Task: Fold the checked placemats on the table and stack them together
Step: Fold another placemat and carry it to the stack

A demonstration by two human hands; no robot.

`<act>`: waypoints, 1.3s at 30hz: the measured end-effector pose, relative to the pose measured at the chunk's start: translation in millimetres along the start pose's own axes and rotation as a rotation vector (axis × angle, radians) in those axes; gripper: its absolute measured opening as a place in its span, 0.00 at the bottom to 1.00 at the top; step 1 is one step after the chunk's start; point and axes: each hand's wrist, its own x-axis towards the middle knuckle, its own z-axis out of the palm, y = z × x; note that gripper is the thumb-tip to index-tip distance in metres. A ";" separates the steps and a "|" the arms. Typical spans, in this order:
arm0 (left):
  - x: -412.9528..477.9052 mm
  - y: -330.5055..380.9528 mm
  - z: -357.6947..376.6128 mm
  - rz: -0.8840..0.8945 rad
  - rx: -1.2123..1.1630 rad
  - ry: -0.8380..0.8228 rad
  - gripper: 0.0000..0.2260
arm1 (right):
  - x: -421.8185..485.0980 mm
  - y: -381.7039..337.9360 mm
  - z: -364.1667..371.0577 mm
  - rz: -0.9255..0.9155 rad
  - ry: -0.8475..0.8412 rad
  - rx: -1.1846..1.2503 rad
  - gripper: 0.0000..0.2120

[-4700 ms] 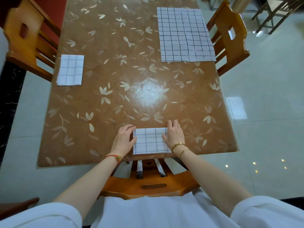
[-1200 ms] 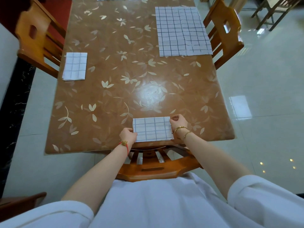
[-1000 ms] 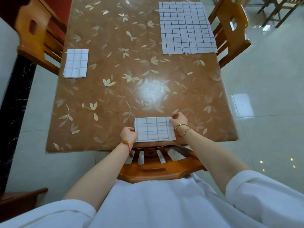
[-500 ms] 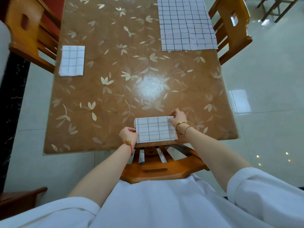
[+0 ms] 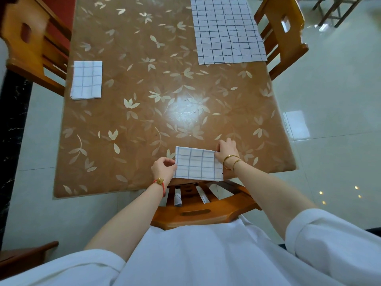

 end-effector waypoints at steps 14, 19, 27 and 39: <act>3.6 20.9 -12.1 -0.066 -0.289 -0.264 0.09 | -43.3 17.0 -31.8 0.397 -0.027 1.090 0.16; -12.8 43.4 -3.2 -0.072 -0.380 -0.380 0.15 | -68.6 36.7 -54.6 0.581 -0.084 1.378 0.19; -60.7 100.1 37.0 -0.017 -0.393 -0.590 0.16 | -114.3 109.7 -79.1 0.620 0.067 1.607 0.16; -157.1 176.6 188.9 0.062 -0.315 -0.684 0.12 | -155.5 288.7 -108.9 0.685 0.352 1.700 0.06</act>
